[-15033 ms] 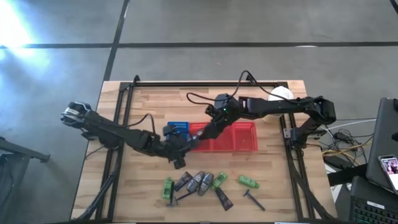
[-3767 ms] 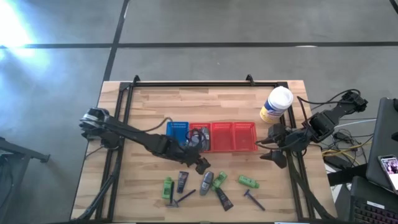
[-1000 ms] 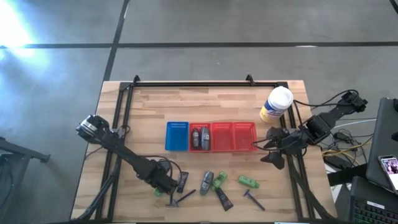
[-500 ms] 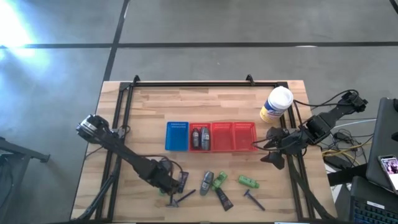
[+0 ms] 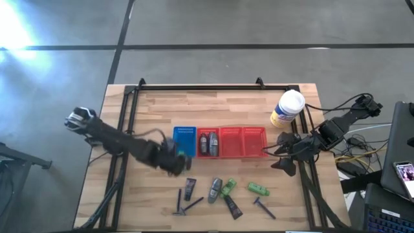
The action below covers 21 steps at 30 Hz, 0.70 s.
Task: Pick & Place Travel size toiletries
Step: Put the green shampoo into the blue bin
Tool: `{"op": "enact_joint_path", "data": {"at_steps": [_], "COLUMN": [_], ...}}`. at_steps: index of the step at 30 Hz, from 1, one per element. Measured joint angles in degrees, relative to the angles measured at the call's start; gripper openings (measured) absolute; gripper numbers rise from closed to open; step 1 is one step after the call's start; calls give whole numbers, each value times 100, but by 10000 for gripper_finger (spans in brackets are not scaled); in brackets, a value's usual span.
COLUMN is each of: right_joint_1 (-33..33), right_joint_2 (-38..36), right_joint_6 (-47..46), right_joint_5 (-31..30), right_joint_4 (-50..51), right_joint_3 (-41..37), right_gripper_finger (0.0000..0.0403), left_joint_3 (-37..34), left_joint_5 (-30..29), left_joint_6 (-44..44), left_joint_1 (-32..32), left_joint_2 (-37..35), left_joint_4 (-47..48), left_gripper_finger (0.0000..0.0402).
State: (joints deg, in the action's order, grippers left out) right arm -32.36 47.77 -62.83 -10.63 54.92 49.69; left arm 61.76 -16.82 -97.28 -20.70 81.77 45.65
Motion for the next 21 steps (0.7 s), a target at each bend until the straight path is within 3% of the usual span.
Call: {"op": "enact_joint_path", "data": {"at_steps": [5, 11, 15, 21], "right_joint_1": [0, 2, 2, 0], "right_joint_2": [0, 0, 0, 0], "right_joint_6": [-5, -20, -20, -20], "right_joint_5": [-95, -136, -138, -151], "right_joint_4": [0, 0, 0, 0], "right_joint_3": [0, 0, 0, -7], "right_gripper_finger": [368, 368, 368, 368], "left_joint_3": [0, -4, -15, -17], "left_joint_5": [164, 883, 1284, 1562], "left_joint_6": [1178, 2429, 2831, 2946], "left_joint_1": [1095, 2269, 2625, 2664], "left_joint_2": [-261, -93, 151, 490], "left_joint_4": [281, 237, 241, 229], "left_gripper_finger": [164, 163, 163, 163]}}
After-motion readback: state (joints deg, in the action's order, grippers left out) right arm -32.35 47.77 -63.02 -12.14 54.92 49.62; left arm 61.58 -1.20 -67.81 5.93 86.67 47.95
